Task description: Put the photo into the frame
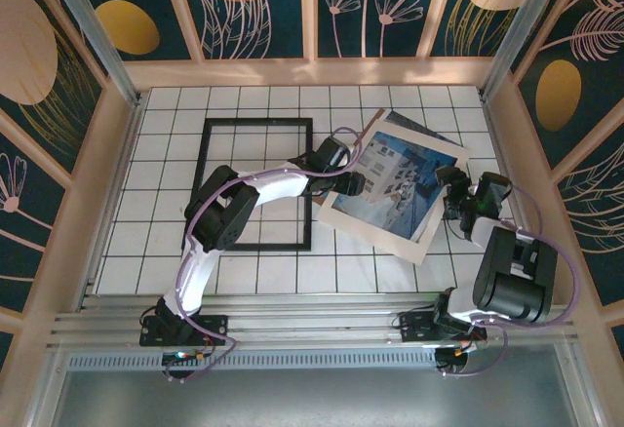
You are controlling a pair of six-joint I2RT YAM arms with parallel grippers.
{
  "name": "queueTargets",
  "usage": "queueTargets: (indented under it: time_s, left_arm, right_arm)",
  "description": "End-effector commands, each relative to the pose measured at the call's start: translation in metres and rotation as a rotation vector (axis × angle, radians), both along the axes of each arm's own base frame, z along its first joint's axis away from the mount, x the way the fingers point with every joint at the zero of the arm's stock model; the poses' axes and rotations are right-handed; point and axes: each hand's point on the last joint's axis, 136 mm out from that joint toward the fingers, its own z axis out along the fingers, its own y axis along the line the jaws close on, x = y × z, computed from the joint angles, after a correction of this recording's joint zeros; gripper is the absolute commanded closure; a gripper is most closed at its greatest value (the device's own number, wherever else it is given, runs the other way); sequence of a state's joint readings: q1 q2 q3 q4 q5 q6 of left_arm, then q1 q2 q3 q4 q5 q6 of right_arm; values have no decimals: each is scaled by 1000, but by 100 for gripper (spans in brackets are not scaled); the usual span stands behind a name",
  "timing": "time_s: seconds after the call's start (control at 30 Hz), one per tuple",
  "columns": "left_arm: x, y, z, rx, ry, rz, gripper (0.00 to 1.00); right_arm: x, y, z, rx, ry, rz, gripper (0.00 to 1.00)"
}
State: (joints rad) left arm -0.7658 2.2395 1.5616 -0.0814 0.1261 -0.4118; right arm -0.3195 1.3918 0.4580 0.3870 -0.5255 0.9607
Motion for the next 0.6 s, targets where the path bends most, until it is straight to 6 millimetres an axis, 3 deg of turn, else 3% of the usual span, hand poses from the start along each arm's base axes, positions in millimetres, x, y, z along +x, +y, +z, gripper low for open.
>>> queueTargets:
  time_s: [0.0,0.33,0.57]
  left_arm:
    - [-19,-1,-16,5,71,-35,25]
    - [-17,-1,-15,5,69,-32,25]
    - [-10,-7,-4,-4,50,-31,23]
  right_arm:
    - [0,-3,-1,30,-13,-15,22]
    - [-2,-3,-4,-118,0,93,52]
    - [-8,-8,-3,-232,23,149,67]
